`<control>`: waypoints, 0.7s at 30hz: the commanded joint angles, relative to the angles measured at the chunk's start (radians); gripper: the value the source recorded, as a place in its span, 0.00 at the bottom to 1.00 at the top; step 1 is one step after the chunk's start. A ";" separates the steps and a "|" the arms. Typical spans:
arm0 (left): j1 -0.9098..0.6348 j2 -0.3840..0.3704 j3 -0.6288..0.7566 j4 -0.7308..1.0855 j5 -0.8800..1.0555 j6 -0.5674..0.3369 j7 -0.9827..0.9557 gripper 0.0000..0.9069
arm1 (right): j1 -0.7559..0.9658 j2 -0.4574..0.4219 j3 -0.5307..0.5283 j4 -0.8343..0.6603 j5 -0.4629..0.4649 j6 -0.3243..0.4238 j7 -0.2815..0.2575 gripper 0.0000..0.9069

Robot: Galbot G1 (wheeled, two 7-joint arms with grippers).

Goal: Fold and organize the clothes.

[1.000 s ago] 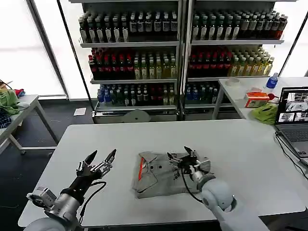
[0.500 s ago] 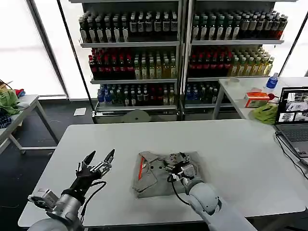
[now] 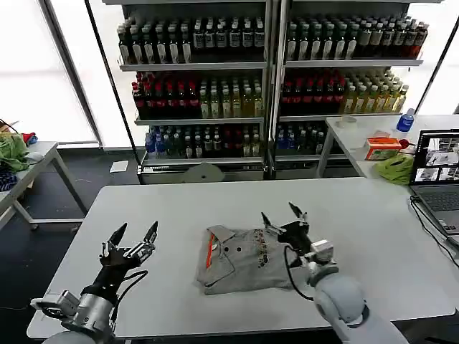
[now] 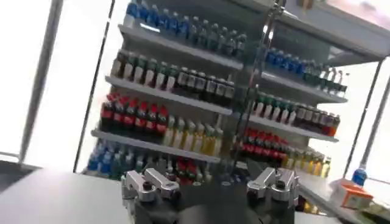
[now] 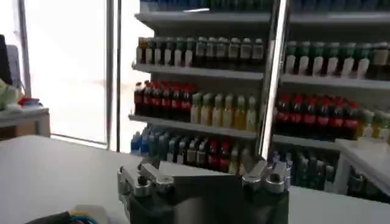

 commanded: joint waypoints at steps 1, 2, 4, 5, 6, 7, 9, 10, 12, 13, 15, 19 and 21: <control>0.042 -0.129 -0.092 0.023 0.257 -0.140 0.100 1.00 | -0.318 -0.045 0.383 0.065 0.098 0.244 -0.145 1.00; 0.050 -0.135 -0.095 0.031 0.268 -0.154 0.107 1.00 | -0.338 -0.046 0.390 0.064 0.104 0.246 -0.147 1.00; 0.062 -0.133 -0.097 0.050 0.290 -0.182 0.121 1.00 | -0.365 -0.039 0.405 0.066 0.118 0.239 -0.149 1.00; 0.068 -0.127 -0.098 0.061 0.303 -0.193 0.124 1.00 | -0.377 -0.036 0.406 0.066 0.105 0.248 -0.152 1.00; 0.075 -0.121 -0.103 0.071 0.327 -0.204 0.130 1.00 | -0.387 -0.032 0.407 0.070 0.096 0.252 -0.156 1.00; 0.082 -0.116 -0.105 0.079 0.341 -0.236 0.135 1.00 | -0.404 -0.031 0.406 0.077 0.094 0.252 -0.160 1.00; 0.106 -0.113 -0.110 0.081 0.350 -0.257 0.146 1.00 | -0.429 -0.027 0.402 0.095 0.094 0.263 -0.167 1.00; 0.119 -0.115 -0.110 0.079 0.348 -0.264 0.150 1.00 | -0.439 -0.022 0.399 0.102 0.082 0.269 -0.168 1.00; 0.144 -0.125 -0.112 0.070 0.351 -0.282 0.158 1.00 | -0.460 -0.015 0.384 0.111 0.060 0.286 -0.168 1.00; 0.159 -0.132 -0.112 0.066 0.354 -0.286 0.163 1.00 | -0.469 -0.014 0.379 0.114 0.053 0.293 -0.169 1.00; 0.178 -0.135 -0.116 0.059 0.356 -0.299 0.174 1.00 | -0.494 -0.010 0.361 0.121 0.034 0.313 -0.174 1.00; 0.207 -0.125 -0.112 0.040 0.356 -0.306 0.174 1.00 | -0.506 -0.006 0.349 0.106 0.002 0.326 -0.175 1.00; 0.212 -0.125 -0.106 0.037 0.360 -0.308 0.175 1.00 | -0.506 -0.001 0.347 0.099 -0.008 0.327 -0.174 1.00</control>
